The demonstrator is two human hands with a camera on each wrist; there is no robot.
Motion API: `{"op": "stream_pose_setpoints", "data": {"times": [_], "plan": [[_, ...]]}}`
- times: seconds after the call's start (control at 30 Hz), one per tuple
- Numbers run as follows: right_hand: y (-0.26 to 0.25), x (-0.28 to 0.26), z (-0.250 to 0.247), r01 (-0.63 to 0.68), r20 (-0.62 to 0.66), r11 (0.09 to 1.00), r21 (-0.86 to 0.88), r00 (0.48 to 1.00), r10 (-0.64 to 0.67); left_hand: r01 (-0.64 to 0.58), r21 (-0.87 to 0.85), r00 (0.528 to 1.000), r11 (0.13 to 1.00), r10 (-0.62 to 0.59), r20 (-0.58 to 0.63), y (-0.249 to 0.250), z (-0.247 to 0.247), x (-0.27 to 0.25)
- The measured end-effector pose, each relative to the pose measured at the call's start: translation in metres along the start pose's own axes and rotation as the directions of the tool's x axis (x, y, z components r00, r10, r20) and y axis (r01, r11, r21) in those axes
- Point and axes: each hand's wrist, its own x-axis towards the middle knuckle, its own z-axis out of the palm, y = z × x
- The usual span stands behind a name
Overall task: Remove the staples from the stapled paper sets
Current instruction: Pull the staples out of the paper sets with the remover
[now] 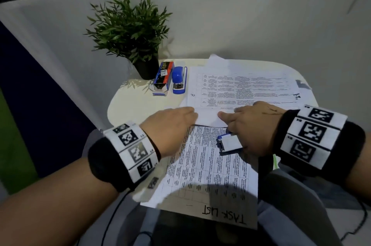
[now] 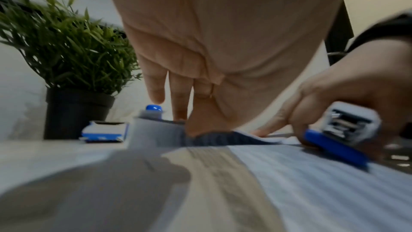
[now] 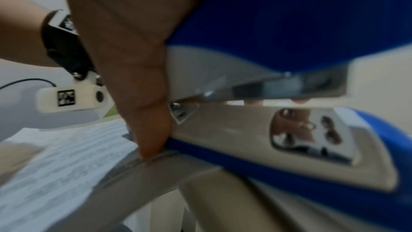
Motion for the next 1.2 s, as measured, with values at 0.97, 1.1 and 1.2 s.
{"op": "stream_pose_setpoints", "data": {"times": [0.97,1.1,1.2], "plan": [[0.052,-0.011,-0.010,-0.072,-0.257,0.705,0.705,0.901,0.350,0.178,-0.394,0.919,0.902,-0.295,-0.261,-0.032,-0.010,0.013],[0.071,-0.019,-0.037,0.201,-0.371,0.314,0.928,0.578,0.727,0.171,-0.535,0.924,0.827,-0.324,-0.205,-0.029,-0.018,0.003],[0.061,-0.017,-0.060,0.387,-0.391,0.208,0.898,0.487,0.781,0.136,-0.557,0.937,0.820,-0.288,-0.196,-0.023,-0.027,-0.002]]}}
